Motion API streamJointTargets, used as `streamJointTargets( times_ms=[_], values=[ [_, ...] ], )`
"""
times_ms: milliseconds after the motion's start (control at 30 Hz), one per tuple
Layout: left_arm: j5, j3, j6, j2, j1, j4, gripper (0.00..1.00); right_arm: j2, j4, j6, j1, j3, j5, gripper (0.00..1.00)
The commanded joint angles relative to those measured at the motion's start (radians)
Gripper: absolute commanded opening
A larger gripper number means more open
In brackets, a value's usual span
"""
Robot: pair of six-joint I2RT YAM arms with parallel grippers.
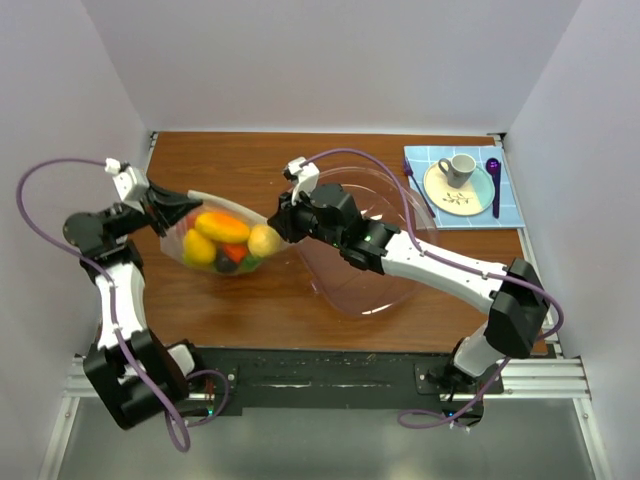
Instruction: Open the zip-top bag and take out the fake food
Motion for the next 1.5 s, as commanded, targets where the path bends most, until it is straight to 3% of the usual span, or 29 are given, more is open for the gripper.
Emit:
streamJointTargets(
  times_ms=[0, 133, 200, 467, 1033, 1467],
  values=[
    [0.174, 0.142, -0.051, 0.081, 0.016, 0.089, 0.0, -0.026, 0.036, -0.003, -0.002, 0.029, 0.043, 0.18],
    [0.175, -0.009, -0.131, 0.056, 0.016, 0.292, 0.0, -0.013, 0.039, -0.003, -0.003, 0.019, 0.038, 0.18],
    [0.175, -0.086, -0.203, 0.036, 0.016, 0.382, 0.05, 0.001, 0.041, 0.004, -0.002, 0.017, 0.034, 0.18],
    [0.177, -0.356, -0.243, -0.109, 0.016, 0.44, 0.16, 0.043, 0.059, 0.037, 0.022, 0.02, -0.005, 0.15],
    [0.177, -0.439, -0.217, -0.238, 0.016, 0.348, 0.16, 0.078, 0.067, -0.002, 0.075, 0.063, 0.061, 0.14],
    [0.177, -0.434, -0.194, -0.244, 0.016, 0.311, 0.13, 0.15, 0.067, -0.006, 0.072, 0.12, 0.055, 0.15]
  ],
)
